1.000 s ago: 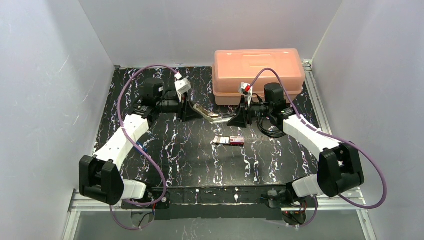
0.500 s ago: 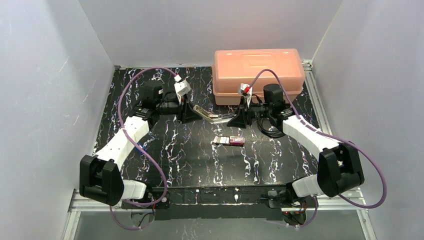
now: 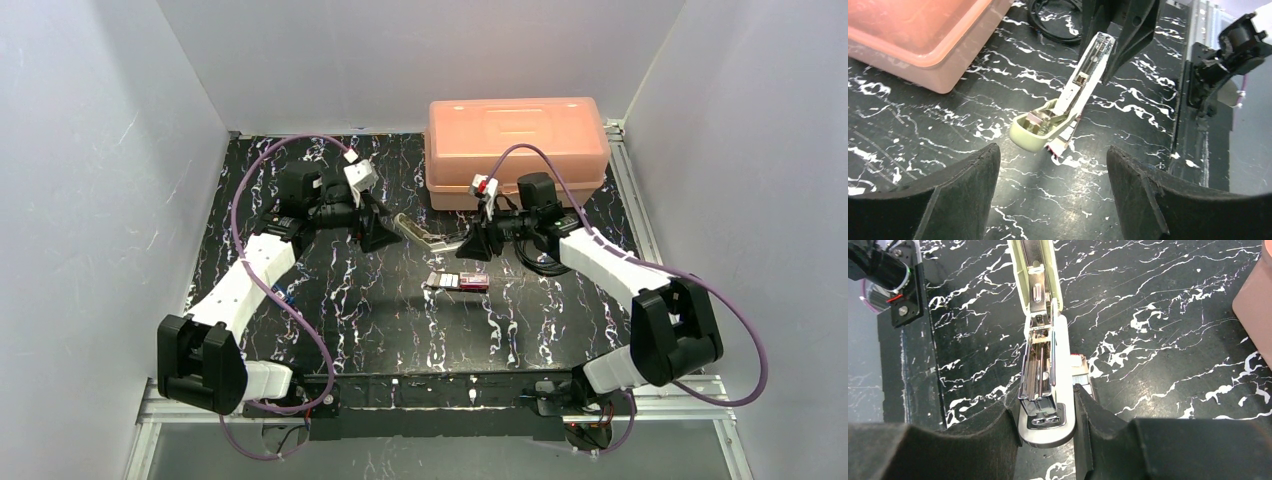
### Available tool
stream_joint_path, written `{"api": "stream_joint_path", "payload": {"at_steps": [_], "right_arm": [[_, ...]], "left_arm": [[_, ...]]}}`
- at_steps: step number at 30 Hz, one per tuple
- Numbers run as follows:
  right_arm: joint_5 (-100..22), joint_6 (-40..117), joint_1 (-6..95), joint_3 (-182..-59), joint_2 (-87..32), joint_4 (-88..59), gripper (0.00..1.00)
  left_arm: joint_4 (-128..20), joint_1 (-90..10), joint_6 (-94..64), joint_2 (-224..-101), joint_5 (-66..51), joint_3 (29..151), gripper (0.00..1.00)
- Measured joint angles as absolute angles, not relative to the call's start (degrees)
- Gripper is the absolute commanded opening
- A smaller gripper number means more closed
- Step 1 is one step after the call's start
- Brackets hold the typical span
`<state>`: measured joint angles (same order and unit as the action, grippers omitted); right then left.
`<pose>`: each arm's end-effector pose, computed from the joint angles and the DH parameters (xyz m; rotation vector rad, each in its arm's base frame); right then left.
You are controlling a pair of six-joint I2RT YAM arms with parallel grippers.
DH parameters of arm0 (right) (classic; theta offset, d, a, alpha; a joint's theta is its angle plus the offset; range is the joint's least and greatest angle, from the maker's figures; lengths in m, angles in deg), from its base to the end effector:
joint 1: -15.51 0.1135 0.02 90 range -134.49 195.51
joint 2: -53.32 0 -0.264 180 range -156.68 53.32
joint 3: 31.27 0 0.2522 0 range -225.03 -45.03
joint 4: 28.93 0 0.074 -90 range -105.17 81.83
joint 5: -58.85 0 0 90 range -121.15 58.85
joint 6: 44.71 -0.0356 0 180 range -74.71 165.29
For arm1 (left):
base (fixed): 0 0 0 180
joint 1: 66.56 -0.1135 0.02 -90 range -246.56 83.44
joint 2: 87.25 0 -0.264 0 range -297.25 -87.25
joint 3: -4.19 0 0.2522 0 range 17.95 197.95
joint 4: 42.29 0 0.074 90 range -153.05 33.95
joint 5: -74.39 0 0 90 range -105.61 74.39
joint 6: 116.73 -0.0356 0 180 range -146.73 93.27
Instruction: Load the staples into the stapler
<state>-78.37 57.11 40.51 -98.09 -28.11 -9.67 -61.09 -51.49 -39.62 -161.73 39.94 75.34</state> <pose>0.2665 0.1531 0.2562 -1.1046 1.8005 1.0191 0.2708 -0.1033 0.3178 1.0456 1.5800 -0.9633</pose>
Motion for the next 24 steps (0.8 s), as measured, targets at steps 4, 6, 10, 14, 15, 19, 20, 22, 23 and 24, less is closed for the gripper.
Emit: {"api": "stream_joint_path", "payload": {"at_steps": [4,6,10,14,15,19,20,22,23,24], "right_arm": [[-76.2,59.2,41.9,-99.8,-31.2,-9.6,0.01],[-74.6,60.5,42.8,-100.6,-33.4,-10.2,0.01],[-71.2,62.8,44.8,-101.8,-38.4,-12.7,0.01],[-67.8,65.3,47.5,-103.4,-43.7,-15.2,0.01],[-67.2,65.8,48.2,-104.1,-45.0,-15.7,0.01],[-65.6,67.6,50.1,-107.0,-49.5,-17.0,0.01],[-65.3,68.1,50.5,-107.9,-50.7,-17.3,0.01],[-65.0,68.6,51.1,-109.3,-52.6,-17.9,0.01],[-64.8,68.9,51.3,-109.8,-53.2,-18.0,0.01],[-64.6,69.3,51.4,-110.2,-53.8,-18.2,0.01]], "left_arm": [[-61.4,-51.8,-39.1,-161.7,35.2,75.6,0.77],[-61.4,-52.6,-38.2,-161.7,32.6,76.0,0.78],[-61.5,-55.5,-36.0,-161.0,28.1,76.9,0.78],[-62.1,-58.4,-34.7,-159.6,25.2,77.8,0.78],[-62.1,-58.8,-34.5,-159.2,24.7,77.9,0.78],[-62.7,-59.1,-34.4,-158.1,23.8,78.0,0.77],[-62.9,-59.1,-34.4,-158.0,23.6,78.0,0.78],[-63.6,-59.3,-34.5,-157.7,23.1,78.0,0.78],[-63.9,-59.3,-34.6,-157.6,22.9,78.0,0.78],[-64.2,-59.4,-34.7,-157.5,22.6,78.0,0.78]]}}
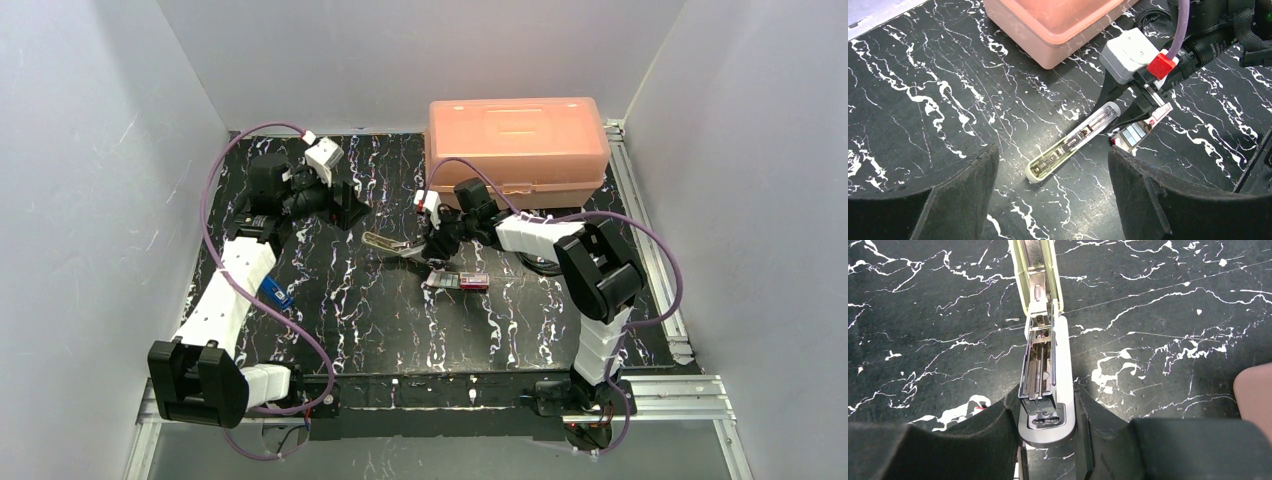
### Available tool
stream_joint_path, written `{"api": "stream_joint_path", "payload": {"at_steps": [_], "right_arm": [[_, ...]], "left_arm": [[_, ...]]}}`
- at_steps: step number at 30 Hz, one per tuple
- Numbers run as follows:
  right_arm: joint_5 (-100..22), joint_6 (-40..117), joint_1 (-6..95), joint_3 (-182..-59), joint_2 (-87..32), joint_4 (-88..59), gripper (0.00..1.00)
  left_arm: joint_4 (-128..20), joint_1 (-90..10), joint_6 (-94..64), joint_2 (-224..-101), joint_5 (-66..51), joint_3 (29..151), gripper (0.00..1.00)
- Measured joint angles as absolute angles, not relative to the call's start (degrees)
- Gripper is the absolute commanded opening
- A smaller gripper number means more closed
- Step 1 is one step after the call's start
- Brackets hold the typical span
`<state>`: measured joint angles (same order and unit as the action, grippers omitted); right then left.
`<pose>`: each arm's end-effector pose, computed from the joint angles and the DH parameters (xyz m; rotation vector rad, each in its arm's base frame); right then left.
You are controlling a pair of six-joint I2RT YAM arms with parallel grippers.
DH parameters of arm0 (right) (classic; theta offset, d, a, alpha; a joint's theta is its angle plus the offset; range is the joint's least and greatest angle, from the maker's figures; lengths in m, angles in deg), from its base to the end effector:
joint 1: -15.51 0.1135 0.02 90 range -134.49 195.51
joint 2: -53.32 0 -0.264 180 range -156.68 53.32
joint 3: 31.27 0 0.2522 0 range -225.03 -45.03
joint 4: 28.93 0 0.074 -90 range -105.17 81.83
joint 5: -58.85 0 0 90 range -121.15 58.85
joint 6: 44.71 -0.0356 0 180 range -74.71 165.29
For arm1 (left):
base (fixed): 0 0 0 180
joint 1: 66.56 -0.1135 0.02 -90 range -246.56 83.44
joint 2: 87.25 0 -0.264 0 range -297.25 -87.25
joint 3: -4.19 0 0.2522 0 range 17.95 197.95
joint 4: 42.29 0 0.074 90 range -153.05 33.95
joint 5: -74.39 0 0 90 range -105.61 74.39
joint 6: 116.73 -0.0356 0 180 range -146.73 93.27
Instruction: Load the staples into the stapler
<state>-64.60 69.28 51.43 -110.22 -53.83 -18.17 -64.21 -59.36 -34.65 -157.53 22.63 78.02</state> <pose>0.3130 0.2510 0.1814 -1.3741 1.7513 0.7678 0.2744 -0.0569 0.3455 0.6870 1.7348 -0.6193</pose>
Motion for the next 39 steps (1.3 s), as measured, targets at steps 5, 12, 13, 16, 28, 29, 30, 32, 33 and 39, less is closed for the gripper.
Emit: {"api": "stream_joint_path", "payload": {"at_steps": [5,12,13,16,28,29,30,32,33,39], "right_arm": [[-64.1,70.5,51.8,-111.8,-56.3,-18.3,0.01],[-63.9,71.7,51.8,-112.0,-57.2,-18.2,0.06],[-63.8,71.9,51.8,-112.0,-57.2,-18.2,0.09],[-63.8,72.5,51.8,-112.0,-57.2,-18.2,0.2],[-63.8,74.0,51.8,-111.9,-57.4,-18.1,0.37],[-63.8,74.0,51.8,-111.9,-57.4,-18.1,0.38],[-63.8,74.1,51.8,-111.9,-57.5,-18.1,0.39],[-63.8,74.1,51.8,-111.9,-57.6,-18.0,0.4],[-63.8,74.1,51.8,-111.9,-57.7,-18.0,0.4],[-63.9,74.1,51.5,-111.9,-58.2,-17.8,0.41]], "left_arm": [[-65.9,-59.7,-35.3,-157.0,21.3,78.1,0.79],[-67.7,-60.0,-36.6,-155.9,20.4,78.6,0.8],[-67.7,-60.0,-36.7,-155.8,20.3,78.6,0.8],[-68.0,-60.0,-37.1,-155.5,20.1,78.7,0.8],[-69.8,-60.1,-39.1,-154.8,19.2,78.7,0.81],[-69.9,-60.1,-39.2,-154.8,19.2,78.7,0.8],[-69.9,-60.1,-39.4,-154.8,19.2,78.7,0.8],[-70.0,-60.1,-39.6,-154.7,19.2,78.7,0.8],[-70.0,-60.1,-39.7,-154.7,19.2,78.7,0.8],[-70.1,-60.1,-40.4,-154.4,19.2,78.7,0.8]]}}
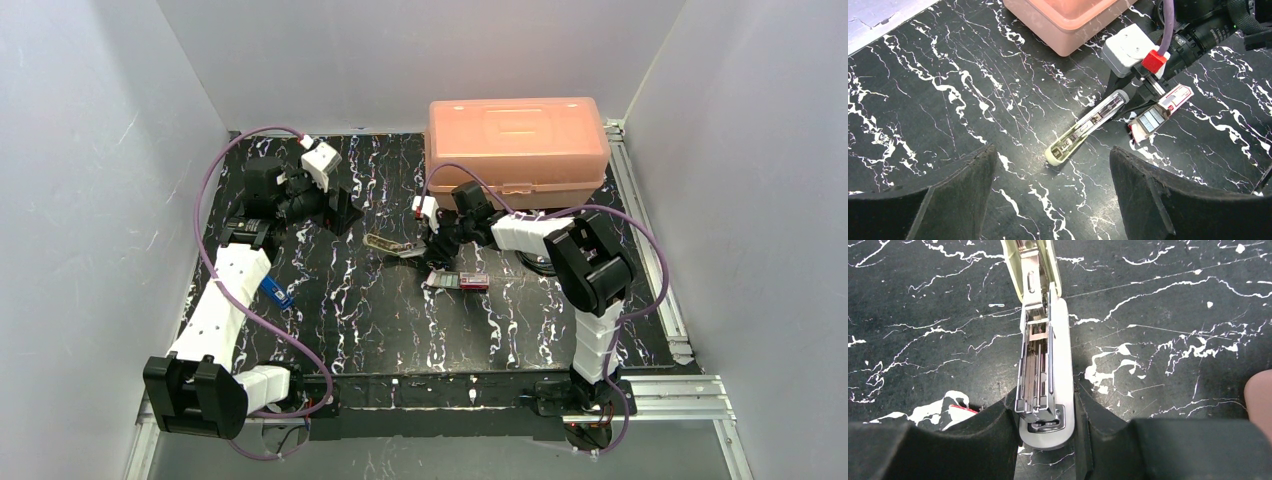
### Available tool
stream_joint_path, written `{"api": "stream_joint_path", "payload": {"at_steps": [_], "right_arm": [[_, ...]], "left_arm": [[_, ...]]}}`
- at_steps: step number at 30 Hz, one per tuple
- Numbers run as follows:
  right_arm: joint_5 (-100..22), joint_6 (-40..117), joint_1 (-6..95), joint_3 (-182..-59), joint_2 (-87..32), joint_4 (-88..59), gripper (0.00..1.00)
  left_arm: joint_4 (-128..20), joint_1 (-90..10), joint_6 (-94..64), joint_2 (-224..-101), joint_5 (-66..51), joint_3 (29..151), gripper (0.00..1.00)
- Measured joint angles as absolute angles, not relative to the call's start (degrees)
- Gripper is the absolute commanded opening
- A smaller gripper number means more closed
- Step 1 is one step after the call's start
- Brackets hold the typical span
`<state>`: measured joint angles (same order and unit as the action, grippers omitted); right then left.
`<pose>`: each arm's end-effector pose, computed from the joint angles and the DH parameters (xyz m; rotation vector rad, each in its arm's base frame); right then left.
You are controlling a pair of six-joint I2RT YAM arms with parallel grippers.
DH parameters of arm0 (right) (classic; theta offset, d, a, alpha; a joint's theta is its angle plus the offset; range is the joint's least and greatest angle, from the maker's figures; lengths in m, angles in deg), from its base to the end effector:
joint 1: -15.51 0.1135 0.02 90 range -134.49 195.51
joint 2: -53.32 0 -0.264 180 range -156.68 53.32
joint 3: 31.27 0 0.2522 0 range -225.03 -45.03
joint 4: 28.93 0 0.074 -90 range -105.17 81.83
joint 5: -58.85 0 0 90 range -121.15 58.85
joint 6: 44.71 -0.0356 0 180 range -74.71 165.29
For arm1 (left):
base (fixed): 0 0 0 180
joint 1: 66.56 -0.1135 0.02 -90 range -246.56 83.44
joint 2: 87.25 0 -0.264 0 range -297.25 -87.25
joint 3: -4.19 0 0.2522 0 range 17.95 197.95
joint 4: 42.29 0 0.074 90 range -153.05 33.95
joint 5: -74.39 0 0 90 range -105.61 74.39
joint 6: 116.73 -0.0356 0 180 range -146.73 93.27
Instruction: Load the staples into the stapler
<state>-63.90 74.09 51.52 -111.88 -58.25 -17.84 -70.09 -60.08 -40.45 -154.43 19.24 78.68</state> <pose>0.3207 0.2569 0.1597 -1.4515 1.7391 0.7215 0.2605 -0.0501 0.3528 0.7207 1.7497 -0.4982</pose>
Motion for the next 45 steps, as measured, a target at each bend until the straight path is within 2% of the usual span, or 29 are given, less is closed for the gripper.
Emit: {"api": "stream_joint_path", "payload": {"at_steps": [13,21,26,42,45], "right_arm": [[-64.8,74.2,50.8,-112.1,-60.1,-16.9,0.37],[-65.4,74.2,50.7,-112.9,-60.7,-16.5,0.43],[-66.0,74.2,50.5,-114.1,-61.5,-15.9,0.51],[-66.0,74.3,50.3,-114.7,-61.5,-14.9,0.53],[-66.0,74.1,50.3,-114.7,-61.5,-14.8,0.61]], "left_arm": [[-70.5,-60.1,-42.2,-154.0,19.3,78.3,0.8],[-71.1,-60.1,-43.4,-153.7,19.2,77.0,0.8],[-71.5,-60.1,-43.9,-153.7,19.2,76.5,0.8],[-72.0,-60.1,-45.0,-153.3,19.1,76.5,0.81],[-73.3,-60.1,-46.0,-153.4,18.0,76.5,0.83]]}}
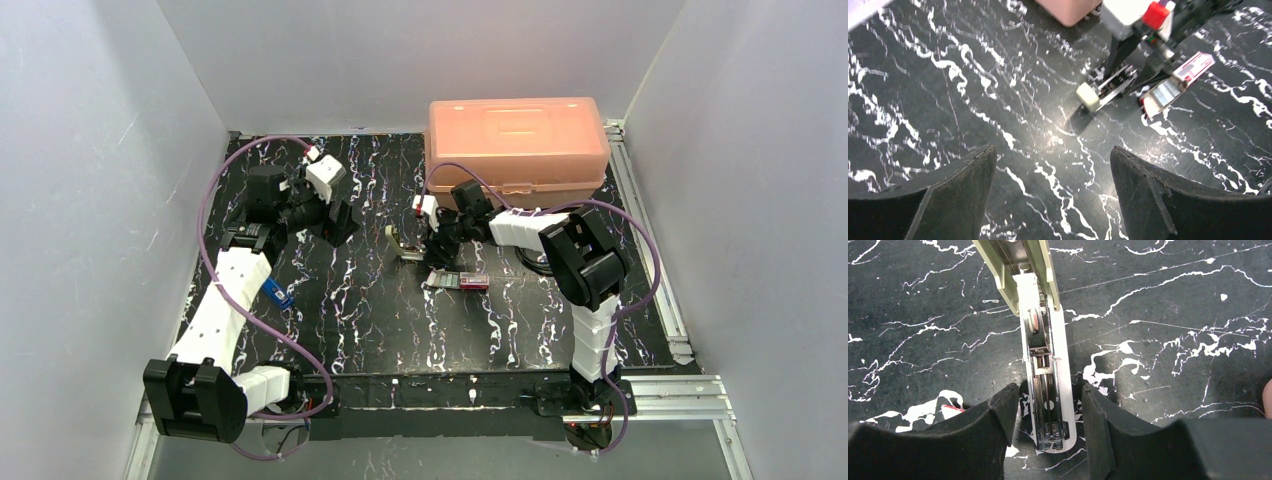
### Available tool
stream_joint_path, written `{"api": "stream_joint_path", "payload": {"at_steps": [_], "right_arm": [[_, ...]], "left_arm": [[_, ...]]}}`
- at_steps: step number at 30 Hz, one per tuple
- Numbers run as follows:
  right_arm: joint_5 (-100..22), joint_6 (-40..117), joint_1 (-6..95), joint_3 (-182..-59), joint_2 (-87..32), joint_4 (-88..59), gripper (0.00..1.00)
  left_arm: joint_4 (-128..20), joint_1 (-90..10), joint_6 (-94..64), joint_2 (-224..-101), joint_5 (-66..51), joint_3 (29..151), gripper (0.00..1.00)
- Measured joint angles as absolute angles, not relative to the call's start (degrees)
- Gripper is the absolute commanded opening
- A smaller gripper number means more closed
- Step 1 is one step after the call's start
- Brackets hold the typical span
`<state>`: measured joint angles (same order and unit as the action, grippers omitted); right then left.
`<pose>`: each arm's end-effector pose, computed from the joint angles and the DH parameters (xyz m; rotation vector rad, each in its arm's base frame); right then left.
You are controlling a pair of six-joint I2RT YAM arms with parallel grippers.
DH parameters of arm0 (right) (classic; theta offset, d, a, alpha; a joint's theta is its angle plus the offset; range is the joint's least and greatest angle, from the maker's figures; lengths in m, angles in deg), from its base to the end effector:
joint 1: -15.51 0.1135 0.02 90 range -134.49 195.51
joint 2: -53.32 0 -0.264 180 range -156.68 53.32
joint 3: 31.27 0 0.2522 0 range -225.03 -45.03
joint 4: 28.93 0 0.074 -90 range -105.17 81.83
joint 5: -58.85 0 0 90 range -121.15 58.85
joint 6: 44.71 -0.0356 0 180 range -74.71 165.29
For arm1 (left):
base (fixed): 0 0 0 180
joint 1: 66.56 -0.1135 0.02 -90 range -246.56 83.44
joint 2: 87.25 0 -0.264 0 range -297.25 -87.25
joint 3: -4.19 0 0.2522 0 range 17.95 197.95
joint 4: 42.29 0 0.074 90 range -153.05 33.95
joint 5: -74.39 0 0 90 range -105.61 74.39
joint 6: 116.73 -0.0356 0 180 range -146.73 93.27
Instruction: Load the staples into the stapler
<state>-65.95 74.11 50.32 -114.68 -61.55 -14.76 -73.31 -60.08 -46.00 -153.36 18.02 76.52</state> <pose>0.3319 0.2555 0.1476 -1.4584 1.7947 0.7668 0.2540 -0.0487 0.3387 0.7884 1.7865 -0.4392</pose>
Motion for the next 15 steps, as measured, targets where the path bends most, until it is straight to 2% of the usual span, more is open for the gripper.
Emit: {"api": "stream_joint_path", "payload": {"at_steps": [5,9,15], "right_arm": [[-64.7,73.2,49.8,-114.7,-60.8,-14.0,0.68],[-62.7,71.8,48.9,-114.7,-58.4,-11.4,0.7],[-61.3,70.3,48.5,-114.7,-51.5,-8.3,0.73]], "left_arm": [[-80.6,-60.5,-48.0,-156.5,11.0,78.9,0.85],[-85.5,-63.7,-47.8,-160.2,2.9,79.8,0.98],[-89.0,-73.3,-46.0,-161.4,-6.8,79.5,0.99]]}}
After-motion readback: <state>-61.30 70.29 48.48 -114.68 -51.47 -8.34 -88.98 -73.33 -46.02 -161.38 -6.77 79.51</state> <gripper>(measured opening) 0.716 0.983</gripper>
